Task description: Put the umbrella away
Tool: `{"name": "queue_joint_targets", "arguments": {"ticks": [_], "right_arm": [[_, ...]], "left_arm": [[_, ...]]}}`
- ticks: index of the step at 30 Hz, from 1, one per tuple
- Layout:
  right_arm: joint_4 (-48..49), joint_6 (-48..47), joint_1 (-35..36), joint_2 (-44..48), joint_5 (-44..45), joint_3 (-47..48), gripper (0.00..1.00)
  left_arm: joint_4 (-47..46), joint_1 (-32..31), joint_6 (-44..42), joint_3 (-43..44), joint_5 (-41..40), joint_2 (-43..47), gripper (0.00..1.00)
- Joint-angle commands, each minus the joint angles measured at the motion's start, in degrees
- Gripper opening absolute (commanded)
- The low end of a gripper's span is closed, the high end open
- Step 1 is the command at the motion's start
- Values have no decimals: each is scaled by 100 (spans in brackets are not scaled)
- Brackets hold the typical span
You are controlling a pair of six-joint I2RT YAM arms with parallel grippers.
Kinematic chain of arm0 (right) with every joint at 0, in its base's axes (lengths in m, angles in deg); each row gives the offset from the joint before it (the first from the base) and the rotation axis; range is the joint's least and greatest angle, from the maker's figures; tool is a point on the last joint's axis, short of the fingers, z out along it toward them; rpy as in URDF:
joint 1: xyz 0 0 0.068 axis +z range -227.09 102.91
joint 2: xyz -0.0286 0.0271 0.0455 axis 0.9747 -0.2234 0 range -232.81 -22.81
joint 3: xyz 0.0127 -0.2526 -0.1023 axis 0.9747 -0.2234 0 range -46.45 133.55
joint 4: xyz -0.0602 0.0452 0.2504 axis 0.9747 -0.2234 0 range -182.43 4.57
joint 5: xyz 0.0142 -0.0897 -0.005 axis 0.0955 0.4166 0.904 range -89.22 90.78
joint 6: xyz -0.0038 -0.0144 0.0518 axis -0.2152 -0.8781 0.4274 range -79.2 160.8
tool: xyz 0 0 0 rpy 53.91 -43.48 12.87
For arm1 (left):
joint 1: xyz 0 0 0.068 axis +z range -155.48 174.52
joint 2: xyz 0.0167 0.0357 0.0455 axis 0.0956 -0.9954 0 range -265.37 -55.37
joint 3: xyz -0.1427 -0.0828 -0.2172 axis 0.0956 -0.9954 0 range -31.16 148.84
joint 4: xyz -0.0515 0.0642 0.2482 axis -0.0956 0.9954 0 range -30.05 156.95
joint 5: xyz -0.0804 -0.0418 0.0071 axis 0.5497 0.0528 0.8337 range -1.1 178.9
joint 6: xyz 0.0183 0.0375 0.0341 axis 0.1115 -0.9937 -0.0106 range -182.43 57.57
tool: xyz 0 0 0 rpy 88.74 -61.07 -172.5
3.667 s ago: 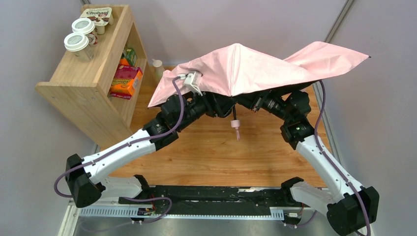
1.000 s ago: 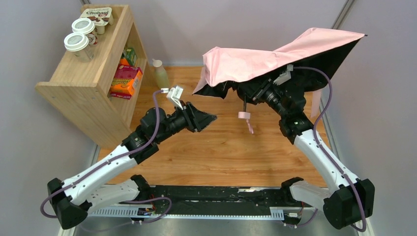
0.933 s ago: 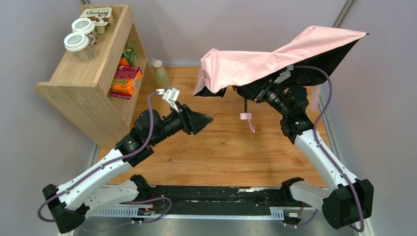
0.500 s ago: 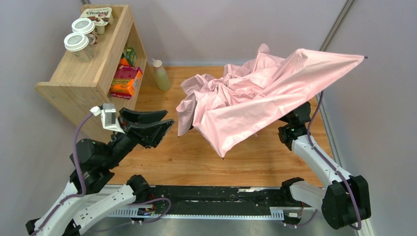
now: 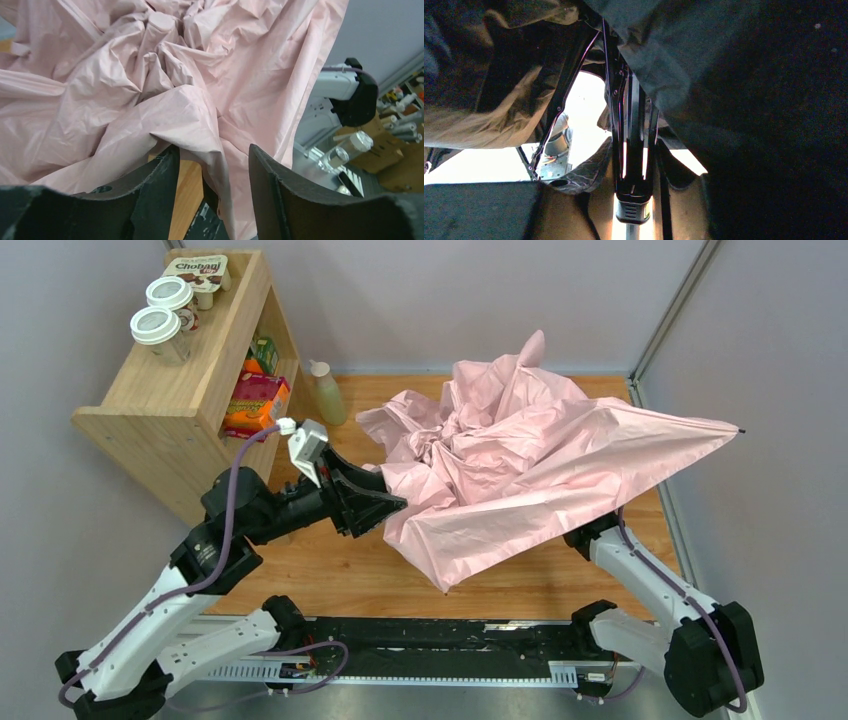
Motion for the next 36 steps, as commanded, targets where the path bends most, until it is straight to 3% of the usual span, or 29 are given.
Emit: {"name": "queue_joint_targets", "arguments": {"ticks": [1, 4, 7, 11, 15, 17, 20, 22, 26, 29, 32, 34, 36], "right_arm": [[-34, -708, 94, 253, 393, 91, 0], [343, -384, 138, 200, 174, 55, 0], [451, -180, 374, 156, -125, 125, 0], [-49, -531, 1007, 279, -82, 161, 0], [10, -602, 1219, 244, 94, 91, 0], [11, -751, 1149, 270, 304, -58, 0], [37, -839, 1009, 305, 524, -199, 0], [-251, -1084, 991, 314, 682, -182, 0], [-490, -1314, 947, 253, 1305, -217, 0], [-727, -1270, 921, 78, 1728, -60, 0], [-1113, -1077, 929, -90, 2281, 143, 0], [-1333, -920, 929, -143, 2597, 266, 0], [-1500, -639, 929, -248, 2416, 519, 0]], "left_arm": [[79, 11, -44, 61, 955, -20, 66], [379, 11, -10, 61, 455, -160, 69], [21, 11, 148, 17, 409, -563, 55], [-1351, 11, 570, 25, 988, -1475, 42], [-1107, 28, 606, 781, 1200, -2374, 27], [-1080, 28, 536, 721, 1105, -2219, 28], [-958, 37, 343, 351, 736, -1465, 55], [-608, 37, 228, 123, 411, -955, 64], [43, 37, 140, -106, -214, -49, 69], [255, 37, 114, -168, -207, 269, 70], [212, 46, 262, -133, 294, 25, 58], [-164, 37, 456, -220, 1074, -238, 52], [-621, 37, 710, -405, 1174, -537, 49]]}}
